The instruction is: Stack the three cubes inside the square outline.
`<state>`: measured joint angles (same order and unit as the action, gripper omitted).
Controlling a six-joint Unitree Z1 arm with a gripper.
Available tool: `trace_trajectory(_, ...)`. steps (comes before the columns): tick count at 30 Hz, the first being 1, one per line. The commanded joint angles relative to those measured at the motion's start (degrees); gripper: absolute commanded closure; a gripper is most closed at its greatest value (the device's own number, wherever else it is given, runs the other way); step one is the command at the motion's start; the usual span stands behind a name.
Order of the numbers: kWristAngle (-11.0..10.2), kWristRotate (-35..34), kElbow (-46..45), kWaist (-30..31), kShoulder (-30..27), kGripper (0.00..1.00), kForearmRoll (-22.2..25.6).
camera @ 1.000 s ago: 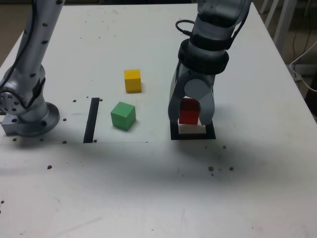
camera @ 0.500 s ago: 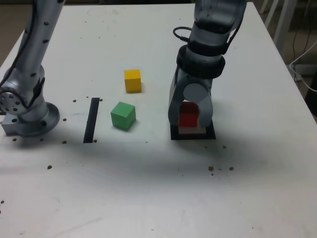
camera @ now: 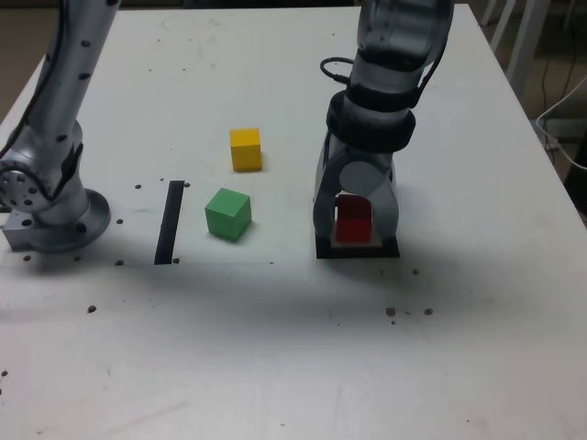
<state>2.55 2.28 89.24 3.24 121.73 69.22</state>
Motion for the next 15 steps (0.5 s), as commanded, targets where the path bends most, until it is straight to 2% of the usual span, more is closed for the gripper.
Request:
trace_trajectory(1,-0.1,0.1,-0.2,0.0,-0.5,0.00,-0.2)
trace_trajectory(8,-0.8,-0.1,-1.7,-0.1,-3.0,0.00,-0.5)
trace_trajectory(15,-4.7,-2.4,-4.8,-0.1,-11.5,0.00,0.9)
